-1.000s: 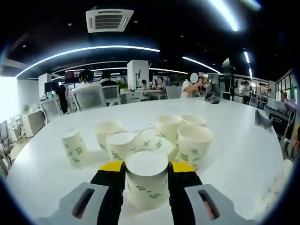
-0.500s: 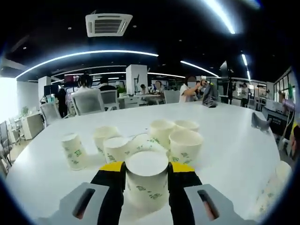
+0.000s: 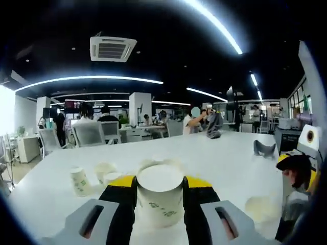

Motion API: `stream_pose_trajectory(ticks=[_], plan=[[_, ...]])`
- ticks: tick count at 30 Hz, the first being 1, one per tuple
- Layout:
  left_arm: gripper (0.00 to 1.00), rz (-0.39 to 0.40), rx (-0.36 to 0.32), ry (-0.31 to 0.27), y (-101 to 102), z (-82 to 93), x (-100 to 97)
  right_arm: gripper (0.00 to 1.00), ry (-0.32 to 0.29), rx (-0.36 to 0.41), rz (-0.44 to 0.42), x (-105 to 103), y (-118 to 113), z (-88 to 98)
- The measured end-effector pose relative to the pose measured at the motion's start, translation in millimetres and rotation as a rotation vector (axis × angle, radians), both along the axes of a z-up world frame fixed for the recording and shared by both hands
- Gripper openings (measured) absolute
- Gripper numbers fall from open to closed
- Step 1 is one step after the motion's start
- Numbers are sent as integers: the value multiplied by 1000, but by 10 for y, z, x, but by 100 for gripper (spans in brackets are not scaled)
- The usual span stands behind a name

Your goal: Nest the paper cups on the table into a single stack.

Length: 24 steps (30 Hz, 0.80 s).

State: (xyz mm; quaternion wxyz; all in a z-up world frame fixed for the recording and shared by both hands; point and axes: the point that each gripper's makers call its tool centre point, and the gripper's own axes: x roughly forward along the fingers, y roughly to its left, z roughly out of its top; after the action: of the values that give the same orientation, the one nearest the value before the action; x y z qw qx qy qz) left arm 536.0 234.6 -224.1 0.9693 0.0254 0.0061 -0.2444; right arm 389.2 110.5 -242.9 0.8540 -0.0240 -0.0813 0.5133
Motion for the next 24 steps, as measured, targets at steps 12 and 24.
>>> stream_pose_trajectory(ticks=[12,24], plan=[[38,-63,-72,-144,-234,458,-807,46,-17,0,-23,41,75,63],[38,-42,-190,-254,-277,696,-1471,32,16,66,-3,36,157,155]])
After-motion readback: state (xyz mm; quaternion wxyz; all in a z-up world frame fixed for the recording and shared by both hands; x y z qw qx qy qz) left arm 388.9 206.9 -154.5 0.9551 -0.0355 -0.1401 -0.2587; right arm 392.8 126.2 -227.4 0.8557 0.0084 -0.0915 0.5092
